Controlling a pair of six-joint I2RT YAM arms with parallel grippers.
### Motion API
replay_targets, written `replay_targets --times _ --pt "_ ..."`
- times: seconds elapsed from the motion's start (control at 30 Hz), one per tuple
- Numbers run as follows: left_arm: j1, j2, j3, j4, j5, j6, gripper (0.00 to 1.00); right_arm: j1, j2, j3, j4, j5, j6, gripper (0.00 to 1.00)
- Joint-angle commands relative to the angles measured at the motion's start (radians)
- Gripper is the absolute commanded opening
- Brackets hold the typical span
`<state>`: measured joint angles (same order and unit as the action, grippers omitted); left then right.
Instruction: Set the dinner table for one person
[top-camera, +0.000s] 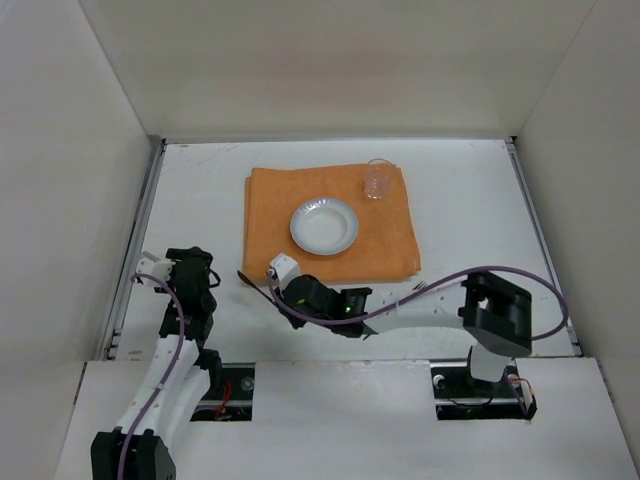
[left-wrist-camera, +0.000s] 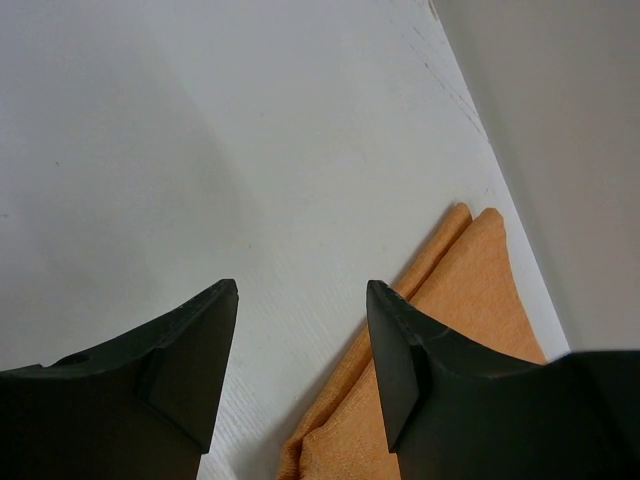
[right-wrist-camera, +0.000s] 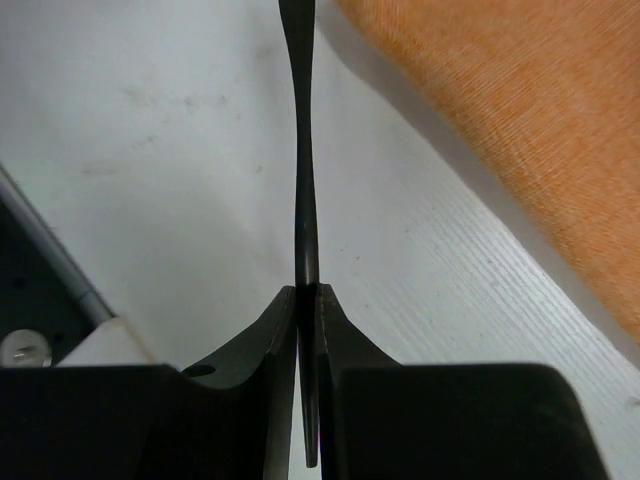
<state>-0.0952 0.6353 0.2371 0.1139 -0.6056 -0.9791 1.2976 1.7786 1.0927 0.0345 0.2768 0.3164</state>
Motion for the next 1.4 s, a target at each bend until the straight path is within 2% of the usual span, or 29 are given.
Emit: replay_targets --times 0.0,0.17,0.27,0.47,0.6,0.77,0.97,1.37 --pt "0.018 -0.029 -0.010 0.001 -0.005 0.008 0.52 0.009 -0.114 -0.034 0.059 0.001 0.045 0.03" --pt "0.004 -0.019 -0.010 0.010 -0.002 0.010 0.52 -0.019 -0.235 -0.111 0.076 0.031 0.061 0.03" --pt "-0.019 0.009 -0.002 0.020 0.006 0.013 0.53 -0.105 -0.306 -0.154 0.067 0.062 0.084 0.04" --pt "-0.157 0.088 0.001 0.145 -0.005 0.080 0.53 -0.324 -0.427 -0.232 0.028 0.156 0.139 0.05" --pt "-0.228 0.139 0.007 0.190 -0.013 0.106 0.53 -0.473 -0.430 -0.257 -0.025 0.196 0.174 0.05" --pt "-0.243 0.184 0.010 0.214 -0.002 0.108 0.53 -0.606 -0.352 -0.245 -0.100 0.205 0.204 0.05" --pt "-0.251 0.167 0.008 0.214 -0.017 0.120 0.53 -0.628 -0.234 -0.208 -0.162 0.249 0.204 0.05" --pt "-0.263 0.204 0.010 0.233 -0.028 0.123 0.53 -0.631 -0.142 -0.152 -0.165 0.234 0.178 0.06"
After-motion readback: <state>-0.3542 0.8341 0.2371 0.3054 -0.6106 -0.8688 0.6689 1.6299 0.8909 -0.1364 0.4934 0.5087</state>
